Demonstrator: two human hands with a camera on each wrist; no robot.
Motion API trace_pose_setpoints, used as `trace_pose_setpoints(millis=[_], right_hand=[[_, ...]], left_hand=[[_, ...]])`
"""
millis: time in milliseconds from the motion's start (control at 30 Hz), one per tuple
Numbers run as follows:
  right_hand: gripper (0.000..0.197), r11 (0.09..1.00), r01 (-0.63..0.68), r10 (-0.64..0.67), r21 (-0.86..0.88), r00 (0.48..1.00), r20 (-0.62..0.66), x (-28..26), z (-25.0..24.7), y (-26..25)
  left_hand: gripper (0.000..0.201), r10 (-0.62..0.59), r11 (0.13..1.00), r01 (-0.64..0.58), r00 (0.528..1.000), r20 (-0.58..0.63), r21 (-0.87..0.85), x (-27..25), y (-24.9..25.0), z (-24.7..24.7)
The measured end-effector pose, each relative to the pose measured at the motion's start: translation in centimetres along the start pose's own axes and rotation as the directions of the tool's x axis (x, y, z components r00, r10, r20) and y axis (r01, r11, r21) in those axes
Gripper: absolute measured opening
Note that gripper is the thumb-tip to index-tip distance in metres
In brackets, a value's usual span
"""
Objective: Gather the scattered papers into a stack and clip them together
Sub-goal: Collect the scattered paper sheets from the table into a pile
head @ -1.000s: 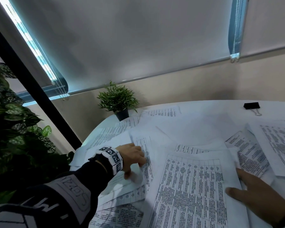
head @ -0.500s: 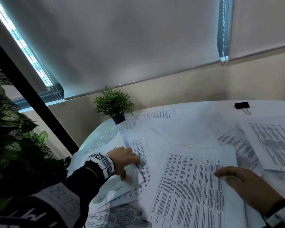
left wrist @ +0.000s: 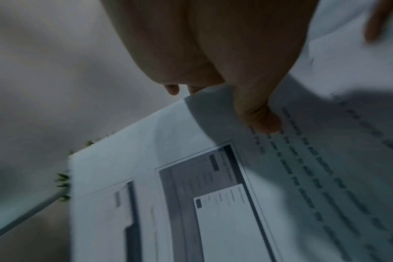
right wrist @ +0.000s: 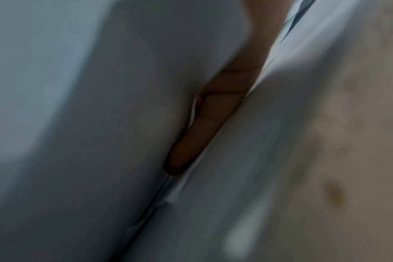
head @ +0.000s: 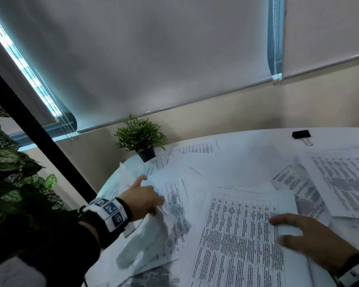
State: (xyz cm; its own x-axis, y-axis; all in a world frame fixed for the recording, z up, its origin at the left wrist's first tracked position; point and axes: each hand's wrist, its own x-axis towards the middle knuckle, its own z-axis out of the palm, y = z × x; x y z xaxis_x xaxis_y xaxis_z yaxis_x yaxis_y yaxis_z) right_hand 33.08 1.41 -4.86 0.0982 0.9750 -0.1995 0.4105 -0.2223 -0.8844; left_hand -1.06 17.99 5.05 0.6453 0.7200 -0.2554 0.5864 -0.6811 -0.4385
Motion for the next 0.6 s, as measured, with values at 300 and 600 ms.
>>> trace_pose_setpoints(millis=[300,600], right_hand=[[0.044,0.995,0.073,-0.069,0.075,0.996,-0.059,-0.1,0.3,-0.1],[0.026,0.799,0.049,0.019,0.600,0.994,-0.106,-0.1,-0.6,-1.6]], left_hand=[[0.019,-0.627,0.252,-0.208,0.709,-0.323,-0.945,-0.7,-3.8,-6.9],[0.021,-0.544,0.095,0.092,0.839,0.026,-0.991,4.7,8.2,1.3]])
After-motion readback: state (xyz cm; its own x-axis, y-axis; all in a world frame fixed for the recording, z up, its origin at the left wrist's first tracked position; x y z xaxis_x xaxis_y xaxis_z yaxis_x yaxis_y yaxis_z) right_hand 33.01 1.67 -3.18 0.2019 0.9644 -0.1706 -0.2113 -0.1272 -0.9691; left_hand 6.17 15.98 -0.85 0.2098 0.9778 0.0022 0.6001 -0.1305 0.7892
